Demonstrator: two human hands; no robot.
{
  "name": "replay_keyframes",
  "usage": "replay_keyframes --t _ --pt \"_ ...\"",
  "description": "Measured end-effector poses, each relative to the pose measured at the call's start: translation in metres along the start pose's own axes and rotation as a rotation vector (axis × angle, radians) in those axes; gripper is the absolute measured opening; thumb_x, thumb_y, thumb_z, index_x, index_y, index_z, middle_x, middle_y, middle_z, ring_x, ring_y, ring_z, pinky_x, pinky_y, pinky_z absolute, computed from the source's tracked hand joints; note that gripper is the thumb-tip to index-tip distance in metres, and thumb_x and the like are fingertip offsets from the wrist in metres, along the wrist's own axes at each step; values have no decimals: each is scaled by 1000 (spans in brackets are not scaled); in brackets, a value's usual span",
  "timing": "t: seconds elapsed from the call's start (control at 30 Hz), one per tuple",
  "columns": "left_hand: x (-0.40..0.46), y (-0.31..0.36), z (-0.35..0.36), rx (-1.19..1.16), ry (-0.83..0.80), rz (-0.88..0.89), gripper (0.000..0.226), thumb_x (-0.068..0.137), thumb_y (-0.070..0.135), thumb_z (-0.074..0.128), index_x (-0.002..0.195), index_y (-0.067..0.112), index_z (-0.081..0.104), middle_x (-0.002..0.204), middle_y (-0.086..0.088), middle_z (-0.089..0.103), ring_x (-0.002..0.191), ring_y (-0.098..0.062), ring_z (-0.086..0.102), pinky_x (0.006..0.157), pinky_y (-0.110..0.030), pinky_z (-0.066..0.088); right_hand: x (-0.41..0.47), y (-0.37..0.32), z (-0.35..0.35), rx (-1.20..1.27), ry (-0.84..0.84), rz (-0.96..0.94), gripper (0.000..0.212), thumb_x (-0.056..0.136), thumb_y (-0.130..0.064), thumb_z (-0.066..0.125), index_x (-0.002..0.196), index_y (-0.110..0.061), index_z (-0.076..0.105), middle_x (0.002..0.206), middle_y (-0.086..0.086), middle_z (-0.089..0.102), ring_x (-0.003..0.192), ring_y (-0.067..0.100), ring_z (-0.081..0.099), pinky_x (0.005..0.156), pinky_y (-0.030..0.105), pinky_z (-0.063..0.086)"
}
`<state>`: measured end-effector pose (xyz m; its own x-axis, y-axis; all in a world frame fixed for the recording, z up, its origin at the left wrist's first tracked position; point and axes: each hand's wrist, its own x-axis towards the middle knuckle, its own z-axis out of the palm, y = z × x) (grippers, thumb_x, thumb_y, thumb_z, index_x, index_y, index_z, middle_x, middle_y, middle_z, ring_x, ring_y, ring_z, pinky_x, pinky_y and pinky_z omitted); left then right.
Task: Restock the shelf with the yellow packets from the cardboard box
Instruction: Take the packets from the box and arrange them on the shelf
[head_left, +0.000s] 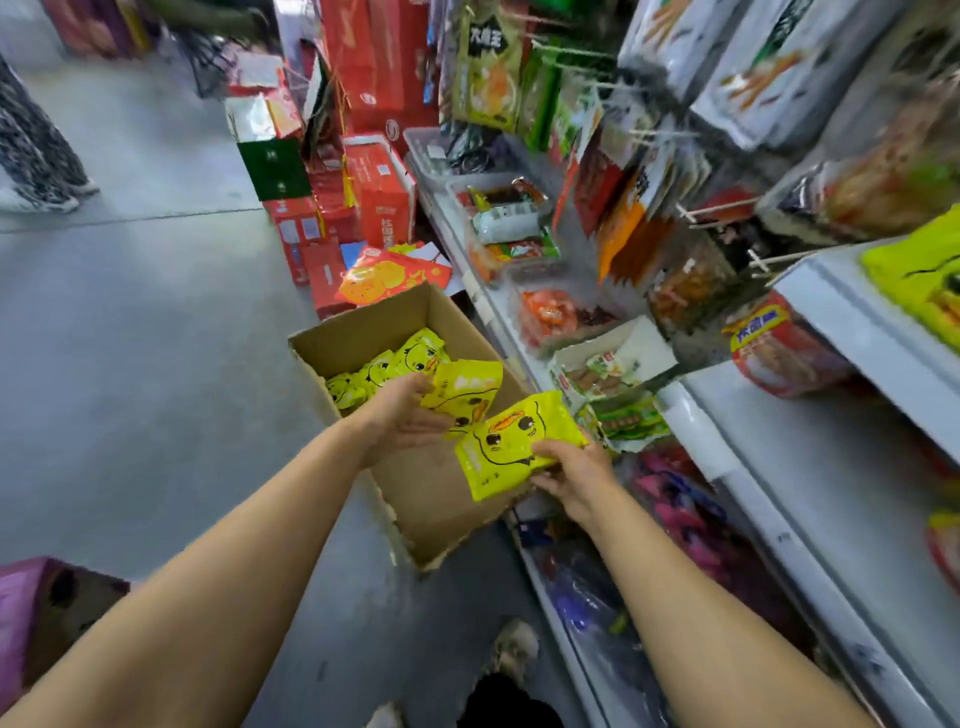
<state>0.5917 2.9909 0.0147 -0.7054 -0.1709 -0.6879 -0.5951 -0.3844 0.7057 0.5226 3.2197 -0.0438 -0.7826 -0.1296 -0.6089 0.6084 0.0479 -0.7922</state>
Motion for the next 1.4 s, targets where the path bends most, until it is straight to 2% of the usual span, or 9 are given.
replay_keyframes --t 0.17,0.3,0.43,0.6,0.77,0.9,1.0,1.17,1.4 --pt "-54 -5 31 245 28 141 8 88 1 66 90 -6 64 108 -28 68 89 -28 70 68 -26 61 -60 -9 -43 162 -18 -34 30 83 2 69 109 -11 65 89 10 73 78 24 69 67 40 59" --pt "-98 -11 70 452 179 274 29 85 14 74 65 8 54 62 -14 59 40 -11 54 42 -20 50 -103 -15 -83 183 -80 -71 30 85 0 68 111 -14 65 97 12 73 83 26 68 70 39 61" --pt "-133 -22 103 580 292 430 36 77 36 80 66 12 55 65 -5 52 63 -20 48 62 -30 36 -143 -13 -130 243 -107 -34 33 89 -7 66 121 -8 63 107 15 70 85 28 68 68 35 62" --pt "-185 -51 156 300 153 455 20 96 22 60 108 7 60 100 -14 70 87 -26 66 76 -40 56 -188 -8 -194 260 -176 -56 23 92 -1 54 111 -11 63 85 12 74 73 26 71 60 34 61" --pt "-227 -70 192 30 84 463 23 101 21 50 118 10 59 112 -21 69 98 -37 63 88 -53 48 -230 -1 -238 249 -147 -40 20 88 10 52 102 -1 61 84 19 70 72 31 68 56 36 61" --pt "-254 -67 220 -6 -16 441 26 101 19 48 115 1 60 89 -14 75 86 -30 70 80 -45 54 -257 1 -254 292 -97 -94 21 88 7 57 108 4 62 89 21 71 79 34 68 63 41 62" --pt "-277 -55 246 74 -163 442 21 102 18 46 103 6 63 77 -7 75 64 -19 72 57 -31 60 -276 -5 -260 329 -60 -153 11 90 -6 66 101 -6 66 74 10 74 60 20 71 48 27 57" --pt "-313 -40 272 233 -488 452 28 92 14 61 117 3 62 110 -15 72 99 -28 70 86 -41 58 -311 -18 -264 523 -11 -199 28 84 -16 75 110 -8 66 96 12 75 80 22 71 77 35 61" --pt "-344 -36 299 378 -784 510 36 84 2 61 120 5 60 106 -10 73 90 -22 72 73 -32 60 -376 -35 -280 597 44 -425 12 87 3 66 93 -7 67 84 8 76 76 19 70 68 27 59"
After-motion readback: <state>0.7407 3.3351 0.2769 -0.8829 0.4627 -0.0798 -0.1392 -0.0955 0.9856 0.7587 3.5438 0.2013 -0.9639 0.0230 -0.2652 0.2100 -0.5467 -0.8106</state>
